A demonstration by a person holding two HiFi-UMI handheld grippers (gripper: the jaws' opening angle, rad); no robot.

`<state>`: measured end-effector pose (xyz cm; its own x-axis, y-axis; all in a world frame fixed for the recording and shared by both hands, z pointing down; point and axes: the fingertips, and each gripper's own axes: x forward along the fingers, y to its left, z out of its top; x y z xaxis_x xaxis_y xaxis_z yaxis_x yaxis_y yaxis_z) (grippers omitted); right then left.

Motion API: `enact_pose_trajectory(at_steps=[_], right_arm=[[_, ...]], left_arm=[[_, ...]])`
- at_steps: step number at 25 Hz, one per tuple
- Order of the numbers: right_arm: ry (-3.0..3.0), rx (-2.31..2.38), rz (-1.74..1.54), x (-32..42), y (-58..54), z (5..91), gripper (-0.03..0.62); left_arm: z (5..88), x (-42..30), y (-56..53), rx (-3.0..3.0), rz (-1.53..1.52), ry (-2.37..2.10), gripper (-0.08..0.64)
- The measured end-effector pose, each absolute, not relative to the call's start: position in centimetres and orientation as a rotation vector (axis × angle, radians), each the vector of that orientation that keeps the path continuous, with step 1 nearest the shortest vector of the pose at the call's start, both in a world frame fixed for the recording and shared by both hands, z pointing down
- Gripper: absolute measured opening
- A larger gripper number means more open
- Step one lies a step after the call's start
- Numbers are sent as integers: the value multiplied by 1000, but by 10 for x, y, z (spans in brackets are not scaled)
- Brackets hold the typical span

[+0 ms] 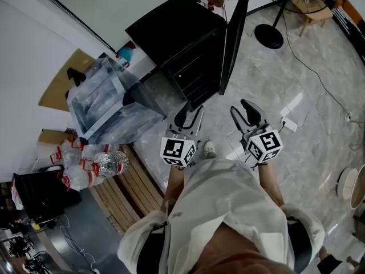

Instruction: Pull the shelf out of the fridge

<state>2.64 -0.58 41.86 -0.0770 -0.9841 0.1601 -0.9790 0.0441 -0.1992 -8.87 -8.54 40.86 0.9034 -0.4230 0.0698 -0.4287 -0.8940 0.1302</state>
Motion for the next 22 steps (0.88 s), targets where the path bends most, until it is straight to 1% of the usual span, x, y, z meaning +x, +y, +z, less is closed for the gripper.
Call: enact_pose_trajectory(at_steps=[11,22], right_arm=[[2214,-2180,-427,30,-41,425,173],[2214,-2140,-436,61,-76,434,172]], left_arm=[[422,-82,-126,2909,59,-579,176],[430,-52,-155,2923,84,-595,175]])
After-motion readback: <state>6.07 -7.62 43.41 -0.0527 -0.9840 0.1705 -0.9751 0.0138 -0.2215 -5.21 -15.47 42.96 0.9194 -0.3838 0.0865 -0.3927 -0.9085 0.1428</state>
